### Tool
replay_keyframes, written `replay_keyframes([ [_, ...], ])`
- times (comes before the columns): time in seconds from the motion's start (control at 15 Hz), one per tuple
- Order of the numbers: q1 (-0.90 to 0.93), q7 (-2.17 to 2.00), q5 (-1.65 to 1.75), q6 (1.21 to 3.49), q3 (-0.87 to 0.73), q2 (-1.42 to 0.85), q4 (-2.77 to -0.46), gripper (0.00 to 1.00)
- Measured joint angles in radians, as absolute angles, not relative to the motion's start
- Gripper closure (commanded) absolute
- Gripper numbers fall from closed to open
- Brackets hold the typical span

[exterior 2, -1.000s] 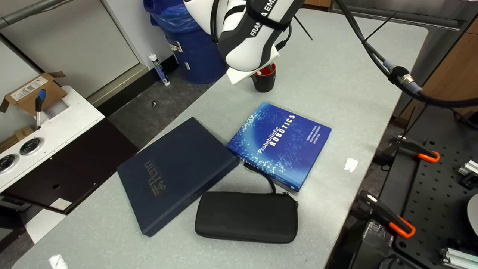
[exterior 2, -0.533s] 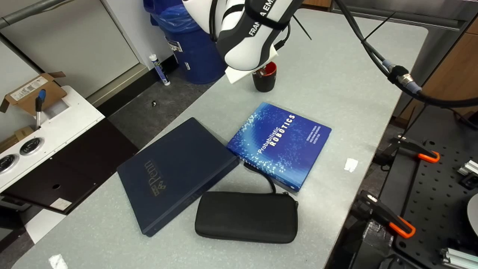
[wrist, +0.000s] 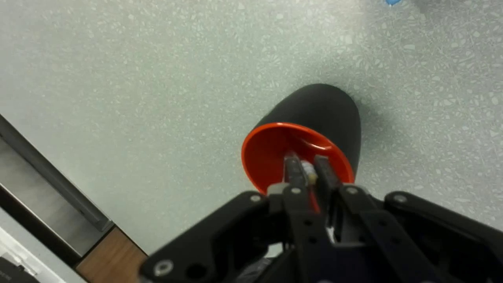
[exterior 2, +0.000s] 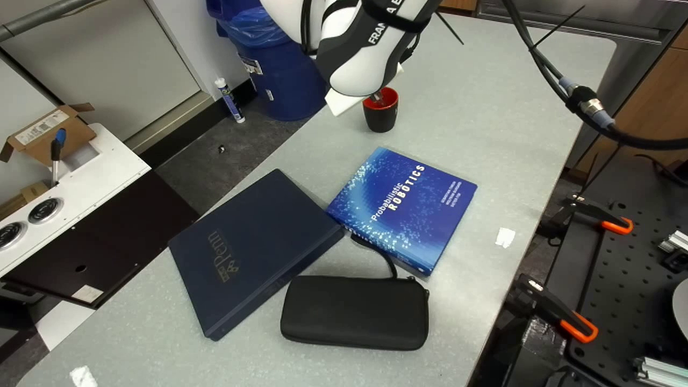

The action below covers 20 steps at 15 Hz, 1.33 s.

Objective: Take the pen out of the red and black mug

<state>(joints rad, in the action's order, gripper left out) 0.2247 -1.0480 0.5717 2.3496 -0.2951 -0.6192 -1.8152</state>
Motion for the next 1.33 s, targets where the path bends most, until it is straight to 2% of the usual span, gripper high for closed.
replay_keyframes([
  [0.67,0.252,-1.180,0.918,2.589,-0.207,-0.279,-2.181,0.97],
  [0.93,0.238,-1.233,0.949,2.616,-0.157,-0.336,-2.156,0.97],
  [1.33,0.181,-1.231,0.921,2.616,-0.146,-0.583,-1.971,0.97],
])
